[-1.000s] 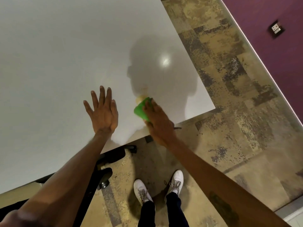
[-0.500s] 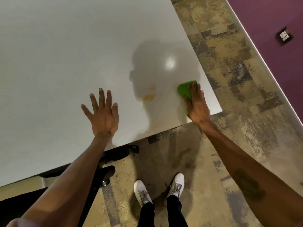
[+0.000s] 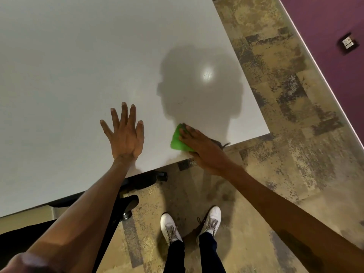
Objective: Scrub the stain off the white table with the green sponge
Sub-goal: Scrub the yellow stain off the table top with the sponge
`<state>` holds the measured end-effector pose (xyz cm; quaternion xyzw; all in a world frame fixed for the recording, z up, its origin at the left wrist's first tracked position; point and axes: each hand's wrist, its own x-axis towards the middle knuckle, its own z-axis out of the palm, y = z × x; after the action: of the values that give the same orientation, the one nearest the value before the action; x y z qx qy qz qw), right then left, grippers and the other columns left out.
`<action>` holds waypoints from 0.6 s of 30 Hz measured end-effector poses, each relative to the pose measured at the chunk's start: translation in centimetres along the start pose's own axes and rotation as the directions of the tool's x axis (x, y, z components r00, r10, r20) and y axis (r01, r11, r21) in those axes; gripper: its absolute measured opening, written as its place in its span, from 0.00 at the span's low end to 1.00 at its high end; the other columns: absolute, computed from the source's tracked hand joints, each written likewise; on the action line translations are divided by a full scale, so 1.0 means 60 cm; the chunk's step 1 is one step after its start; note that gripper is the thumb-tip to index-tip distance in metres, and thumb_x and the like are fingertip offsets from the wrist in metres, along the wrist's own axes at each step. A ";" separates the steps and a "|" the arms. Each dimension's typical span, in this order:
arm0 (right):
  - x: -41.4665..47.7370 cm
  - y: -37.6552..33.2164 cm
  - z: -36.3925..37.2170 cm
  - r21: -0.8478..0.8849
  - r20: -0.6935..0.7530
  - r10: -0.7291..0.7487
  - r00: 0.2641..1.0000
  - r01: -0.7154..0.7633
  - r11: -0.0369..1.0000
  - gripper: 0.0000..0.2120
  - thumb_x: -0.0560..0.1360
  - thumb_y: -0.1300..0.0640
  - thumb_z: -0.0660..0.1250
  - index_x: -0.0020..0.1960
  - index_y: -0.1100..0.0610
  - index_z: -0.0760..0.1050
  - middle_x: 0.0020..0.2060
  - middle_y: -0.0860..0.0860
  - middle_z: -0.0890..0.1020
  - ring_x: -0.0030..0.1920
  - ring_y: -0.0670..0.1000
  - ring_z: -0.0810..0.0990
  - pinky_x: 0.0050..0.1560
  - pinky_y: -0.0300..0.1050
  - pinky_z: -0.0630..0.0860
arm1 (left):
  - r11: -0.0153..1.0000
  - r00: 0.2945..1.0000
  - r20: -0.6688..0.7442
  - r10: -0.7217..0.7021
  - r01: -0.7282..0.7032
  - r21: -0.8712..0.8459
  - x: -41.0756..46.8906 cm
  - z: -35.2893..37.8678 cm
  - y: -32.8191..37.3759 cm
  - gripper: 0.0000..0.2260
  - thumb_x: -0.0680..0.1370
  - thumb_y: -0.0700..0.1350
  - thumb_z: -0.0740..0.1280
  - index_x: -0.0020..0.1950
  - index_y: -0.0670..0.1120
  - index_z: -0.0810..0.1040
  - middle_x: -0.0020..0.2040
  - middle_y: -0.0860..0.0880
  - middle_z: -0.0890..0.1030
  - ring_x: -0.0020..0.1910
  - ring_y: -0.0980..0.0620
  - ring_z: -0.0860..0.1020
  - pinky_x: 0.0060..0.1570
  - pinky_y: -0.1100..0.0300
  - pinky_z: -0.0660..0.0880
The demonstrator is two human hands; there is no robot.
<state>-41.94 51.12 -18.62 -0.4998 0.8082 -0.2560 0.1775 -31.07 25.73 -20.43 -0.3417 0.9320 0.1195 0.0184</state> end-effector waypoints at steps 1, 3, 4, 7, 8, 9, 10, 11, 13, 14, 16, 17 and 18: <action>-0.021 0.013 -0.011 -0.037 0.003 -0.001 1.000 0.001 0.999 0.28 0.79 0.62 0.63 0.77 0.54 0.60 0.78 0.50 0.58 0.79 0.48 0.52 0.79 0.49 0.53 | 1.000 1.000 0.001 -0.006 0.006 0.007 -0.001 -0.001 0.000 0.27 0.86 0.60 0.43 0.84 0.53 0.52 0.85 0.51 0.53 0.84 0.41 0.48 0.78 0.29 0.45; -0.053 0.049 -0.038 -0.074 -0.066 0.056 0.996 -0.061 0.995 0.24 0.81 0.58 0.59 0.76 0.54 0.62 0.78 0.51 0.61 0.79 0.49 0.56 0.78 0.48 0.57 | 0.999 0.999 -0.002 -0.035 0.035 0.009 -0.002 -0.002 0.002 0.28 0.85 0.61 0.42 0.85 0.54 0.51 0.85 0.51 0.51 0.84 0.40 0.46 0.77 0.29 0.44; -0.060 0.067 -0.053 -0.082 -0.110 0.110 0.988 -0.119 0.990 0.22 0.82 0.56 0.57 0.76 0.55 0.63 0.77 0.54 0.62 0.78 0.52 0.59 0.77 0.49 0.61 | 0.999 0.999 -0.002 -0.052 0.052 0.004 -0.003 -0.003 0.003 0.29 0.85 0.62 0.42 0.85 0.54 0.50 0.85 0.51 0.50 0.84 0.40 0.46 0.77 0.28 0.44; -0.035 0.113 -0.092 -0.040 -0.187 0.309 0.932 -0.322 0.946 0.24 0.82 0.59 0.59 0.77 0.55 0.60 0.78 0.56 0.60 0.77 0.55 0.60 0.77 0.56 0.61 | 0.998 0.998 0.009 -0.068 0.068 0.003 -0.004 -0.005 0.006 0.29 0.85 0.62 0.43 0.85 0.54 0.50 0.85 0.50 0.49 0.84 0.39 0.45 0.77 0.28 0.44; -0.013 0.125 -0.103 -0.013 -0.226 0.351 0.909 -0.363 0.932 0.25 0.81 0.61 0.59 0.77 0.56 0.58 0.79 0.55 0.57 0.78 0.55 0.56 0.78 0.56 0.57 | 0.998 0.998 0.013 -0.065 0.065 0.006 -0.003 -0.005 0.007 0.29 0.84 0.61 0.43 0.85 0.53 0.50 0.85 0.50 0.49 0.84 0.39 0.45 0.77 0.28 0.44; 0.014 0.134 -0.111 0.023 -0.268 0.395 0.879 -0.404 0.914 0.27 0.81 0.62 0.57 0.78 0.56 0.55 0.79 0.55 0.54 0.79 0.56 0.53 0.78 0.56 0.53 | 0.998 0.998 0.016 -0.063 0.062 0.006 -0.002 -0.006 0.008 0.29 0.84 0.61 0.43 0.85 0.53 0.50 0.85 0.50 0.48 0.84 0.39 0.44 0.77 0.28 0.44; 0.042 0.141 -0.118 0.078 -0.304 0.459 0.834 -0.459 0.885 0.28 0.82 0.61 0.56 0.79 0.56 0.51 0.79 0.55 0.52 0.79 0.57 0.51 0.78 0.56 0.51 | 0.998 0.998 0.019 -0.061 0.061 0.006 -0.001 -0.006 0.007 0.29 0.84 0.61 0.43 0.85 0.53 0.49 0.85 0.50 0.48 0.84 0.39 0.44 0.77 0.28 0.44; 0.072 0.148 -0.125 0.150 -0.333 0.543 0.771 -0.525 0.838 0.29 0.82 0.60 0.56 0.80 0.55 0.47 0.80 0.55 0.51 0.79 0.57 0.50 0.78 0.55 0.50 | 0.998 0.998 0.021 -0.060 0.060 0.010 0.000 -0.006 0.007 0.30 0.84 0.61 0.43 0.85 0.53 0.49 0.85 0.50 0.47 0.84 0.39 0.43 0.77 0.28 0.44; 0.131 0.162 -0.140 0.278 -0.384 0.672 0.633 -0.615 0.738 0.29 0.83 0.56 0.55 0.80 0.55 0.46 0.80 0.55 0.50 0.80 0.56 0.49 0.79 0.54 0.48 | 0.998 0.998 0.020 -0.060 0.059 0.027 0.001 -0.005 0.004 0.30 0.84 0.61 0.43 0.85 0.53 0.47 0.85 0.50 0.46 0.84 0.39 0.43 0.77 0.28 0.44; 0.159 0.169 -0.148 0.302 -0.420 0.690 0.589 -0.626 0.719 0.28 0.83 0.56 0.55 0.80 0.57 0.49 0.80 0.56 0.51 0.80 0.56 0.48 0.79 0.54 0.48 | 0.998 0.998 0.016 -0.059 0.059 0.038 0.001 -0.003 0.003 0.30 0.84 0.61 0.43 0.85 0.52 0.47 0.85 0.49 0.45 0.84 0.39 0.43 0.77 0.28 0.45; 0.208 0.183 -0.162 0.286 -0.474 0.692 0.544 -0.649 0.705 0.25 0.84 0.57 0.54 0.79 0.60 0.53 0.79 0.58 0.52 0.80 0.56 0.48 0.79 0.52 0.47 | 0.997 0.999 0.000 -0.054 0.054 0.054 0.002 -0.001 0.000 0.30 0.84 0.60 0.43 0.85 0.52 0.46 0.85 0.49 0.45 0.84 0.38 0.43 0.77 0.28 0.46; 0.228 0.190 -0.170 0.270 -0.482 0.697 0.531 -0.667 0.694 0.25 0.84 0.57 0.54 0.78 0.61 0.54 0.79 0.58 0.52 0.80 0.56 0.48 0.79 0.51 0.46 | 0.997 0.999 -0.009 -0.048 0.049 0.059 0.003 0.001 -0.001 0.30 0.84 0.60 0.42 0.85 0.52 0.46 0.85 0.48 0.45 0.84 0.38 0.44 0.77 0.28 0.46; 0.245 0.198 -0.176 0.253 -0.482 0.698 0.529 -0.679 0.689 0.25 0.84 0.56 0.54 0.78 0.61 0.54 0.79 0.59 0.52 0.80 0.56 0.48 0.79 0.51 0.46 | 0.997 0.999 -0.017 -0.045 0.046 0.065 0.005 0.003 -0.002 0.30 0.85 0.60 0.42 0.85 0.51 0.47 0.85 0.48 0.46 0.84 0.37 0.45 0.77 0.28 0.47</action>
<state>-62.63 44.78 -17.59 -0.0431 0.9493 -0.3093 0.0353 -31.22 25.53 -20.68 -0.3628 0.9276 0.0858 0.0252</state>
